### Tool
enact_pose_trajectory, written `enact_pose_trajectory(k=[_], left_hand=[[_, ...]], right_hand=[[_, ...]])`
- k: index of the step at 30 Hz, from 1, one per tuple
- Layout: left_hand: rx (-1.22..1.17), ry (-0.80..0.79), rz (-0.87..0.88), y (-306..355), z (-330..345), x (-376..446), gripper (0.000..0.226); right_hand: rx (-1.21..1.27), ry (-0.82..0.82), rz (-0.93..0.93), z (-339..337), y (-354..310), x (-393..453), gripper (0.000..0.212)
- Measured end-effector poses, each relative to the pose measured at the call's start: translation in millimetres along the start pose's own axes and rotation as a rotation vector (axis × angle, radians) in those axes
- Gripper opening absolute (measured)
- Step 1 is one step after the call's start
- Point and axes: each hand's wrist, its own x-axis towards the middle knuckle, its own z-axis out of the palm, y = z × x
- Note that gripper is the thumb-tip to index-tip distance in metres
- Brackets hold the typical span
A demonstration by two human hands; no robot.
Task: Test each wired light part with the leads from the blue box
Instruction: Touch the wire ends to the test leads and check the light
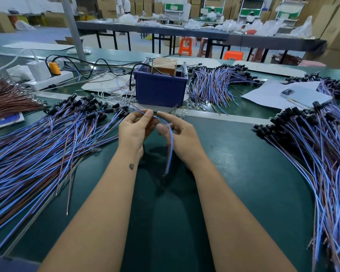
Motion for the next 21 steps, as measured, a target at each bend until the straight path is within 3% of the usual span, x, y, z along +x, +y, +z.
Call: enact_pose_trajectory(k=[3, 8, 12, 15, 21], left_hand=[[0.137, -0.033, 0.057, -4.6, 1.0, -2.3, 0.013], [0.699, -0.373, 0.263, -19.3, 13.4, -20.3, 0.014], [1.142, -0.506, 0.683, -20.8, 27.0, -44.6, 0.004], [1.223, -0.733, 0.843, -17.6, 47.1, -73.6, 0.008], [1.016, -0.867, 0.709, -39.6, 112.3, -125.5, 0.025]], right_hand=[[0.145, 0.170, -0.010, -6.2, -3.0, -1.2, 0.018], [0.387, 0.523, 0.168, -18.3, 0.3, -2.7, 0.035], [0.276, 0.566, 0.202, -28.4, -3.4, -10.3, 0.041], [0.054, 0.530, 0.257, -59.7, -11.7, -17.5, 0.043], [-0.283, 0.492, 0.290, -167.3, -45.9, -41.4, 0.038]])
